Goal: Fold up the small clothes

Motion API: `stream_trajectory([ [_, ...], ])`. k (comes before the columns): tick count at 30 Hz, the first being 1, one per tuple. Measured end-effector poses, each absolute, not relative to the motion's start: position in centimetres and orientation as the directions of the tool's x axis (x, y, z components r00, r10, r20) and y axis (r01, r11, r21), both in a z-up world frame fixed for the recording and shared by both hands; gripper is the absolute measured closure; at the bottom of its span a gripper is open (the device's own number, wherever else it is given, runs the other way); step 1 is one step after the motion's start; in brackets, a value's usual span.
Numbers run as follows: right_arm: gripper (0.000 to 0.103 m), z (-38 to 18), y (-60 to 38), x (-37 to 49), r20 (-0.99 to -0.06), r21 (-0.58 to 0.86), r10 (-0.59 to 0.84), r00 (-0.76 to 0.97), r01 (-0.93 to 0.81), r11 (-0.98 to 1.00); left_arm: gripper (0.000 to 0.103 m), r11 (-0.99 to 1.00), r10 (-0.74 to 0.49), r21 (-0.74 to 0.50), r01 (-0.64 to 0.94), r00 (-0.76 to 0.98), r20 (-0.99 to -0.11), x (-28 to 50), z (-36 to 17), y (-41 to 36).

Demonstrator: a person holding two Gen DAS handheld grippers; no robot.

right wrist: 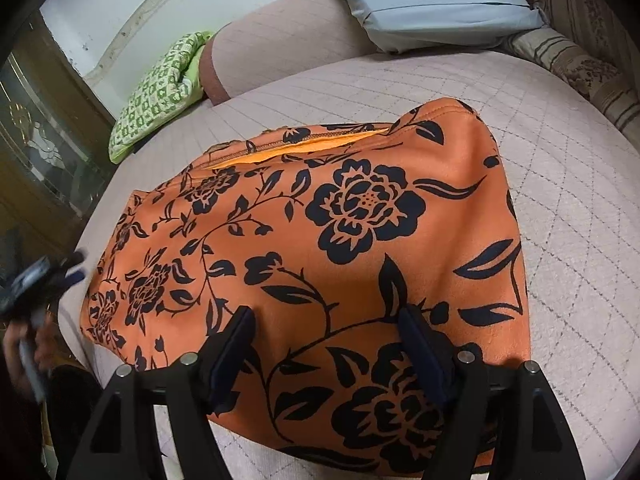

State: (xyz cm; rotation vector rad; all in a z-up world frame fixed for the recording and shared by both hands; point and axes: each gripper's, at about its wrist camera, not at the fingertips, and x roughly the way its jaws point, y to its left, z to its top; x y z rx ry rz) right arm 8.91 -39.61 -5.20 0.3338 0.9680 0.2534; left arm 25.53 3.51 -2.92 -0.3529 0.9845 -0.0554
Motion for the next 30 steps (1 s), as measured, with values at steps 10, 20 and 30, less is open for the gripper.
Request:
stream_trajectory([
  [10,0.025,-5.7,-40.4,9.3,-0.747,0.442,0.407,0.525,-0.064,0.895,0.085,0.974,-0.104,-0.202,-0.106,0.584,-0.805,26.0,-4.0,1.2],
  [20,0.025,-3.1,-44.4,9.3,-0.6,0.685,0.531,0.599,0.043,0.727,0.036,0.978,-0.021,-0.166,-0.129,0.727,-0.686,20.0,1.1,1.1],
  [30,0.036,-6.1,-42.7,22.0,-0.614,0.771,0.642,0.46,0.172,0.614,0.035,0.993,-0.064,0.016,0.117,0.648,-0.759,18.2,-5.4,-6.8],
])
